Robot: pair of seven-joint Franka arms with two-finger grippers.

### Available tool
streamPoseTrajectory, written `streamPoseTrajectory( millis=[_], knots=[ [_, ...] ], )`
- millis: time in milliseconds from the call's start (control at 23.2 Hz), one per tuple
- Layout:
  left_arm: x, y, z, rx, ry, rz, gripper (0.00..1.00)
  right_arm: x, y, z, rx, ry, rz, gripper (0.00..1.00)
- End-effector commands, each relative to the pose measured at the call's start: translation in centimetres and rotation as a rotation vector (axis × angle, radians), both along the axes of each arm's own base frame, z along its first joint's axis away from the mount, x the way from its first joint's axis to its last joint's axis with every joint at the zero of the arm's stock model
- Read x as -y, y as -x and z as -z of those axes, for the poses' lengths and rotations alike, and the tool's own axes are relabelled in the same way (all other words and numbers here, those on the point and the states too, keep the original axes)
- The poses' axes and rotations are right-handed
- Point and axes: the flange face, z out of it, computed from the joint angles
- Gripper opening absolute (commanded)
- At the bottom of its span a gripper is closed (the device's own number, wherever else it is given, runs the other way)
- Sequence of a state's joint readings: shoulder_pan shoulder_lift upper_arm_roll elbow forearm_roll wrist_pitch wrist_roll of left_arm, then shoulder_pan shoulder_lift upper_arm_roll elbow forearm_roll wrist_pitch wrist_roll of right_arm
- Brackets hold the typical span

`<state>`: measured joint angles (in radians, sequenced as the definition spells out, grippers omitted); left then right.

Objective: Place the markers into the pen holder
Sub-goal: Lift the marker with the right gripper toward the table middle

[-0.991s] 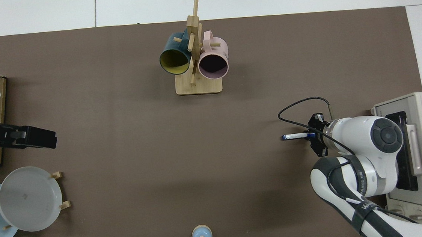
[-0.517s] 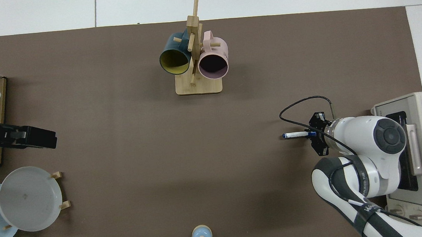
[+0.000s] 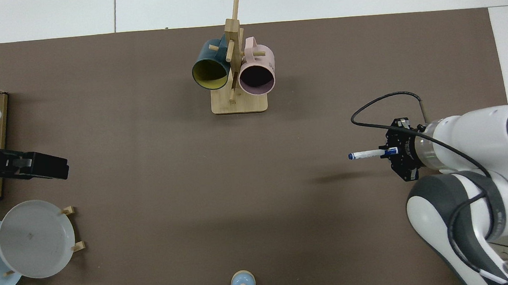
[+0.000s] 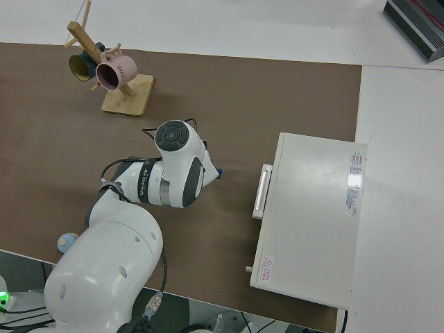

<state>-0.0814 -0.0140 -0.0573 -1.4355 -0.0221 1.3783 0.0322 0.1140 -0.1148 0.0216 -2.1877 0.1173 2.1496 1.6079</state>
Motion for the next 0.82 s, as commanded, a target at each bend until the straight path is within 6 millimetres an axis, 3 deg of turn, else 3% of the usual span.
streamPoseTrajectory(
  millis=[0,172,388,776],
  knots=[
    [0.6,1.2,-0.2,-0.015,-0.008,-0.031,1.00,-1.2,0.1,-6.7,-0.040,-0.020,-0.001,0.00],
    [1.8,1.9,-0.2,-0.038,-0.023,-0.073,1.00,-6.6,1.2,-10.4,-0.068,-0.035,-0.028,0.00],
    [3.2,2.5,-0.3,-0.053,-0.029,-0.132,1.00,-13.2,3.0,-11.6,-0.051,-0.052,0.005,0.00],
    [6.1,3.5,-0.3,-0.091,0.009,-0.438,1.00,-18.9,4.2,-11.6,-0.001,-0.096,0.095,0.00]
  ],
)
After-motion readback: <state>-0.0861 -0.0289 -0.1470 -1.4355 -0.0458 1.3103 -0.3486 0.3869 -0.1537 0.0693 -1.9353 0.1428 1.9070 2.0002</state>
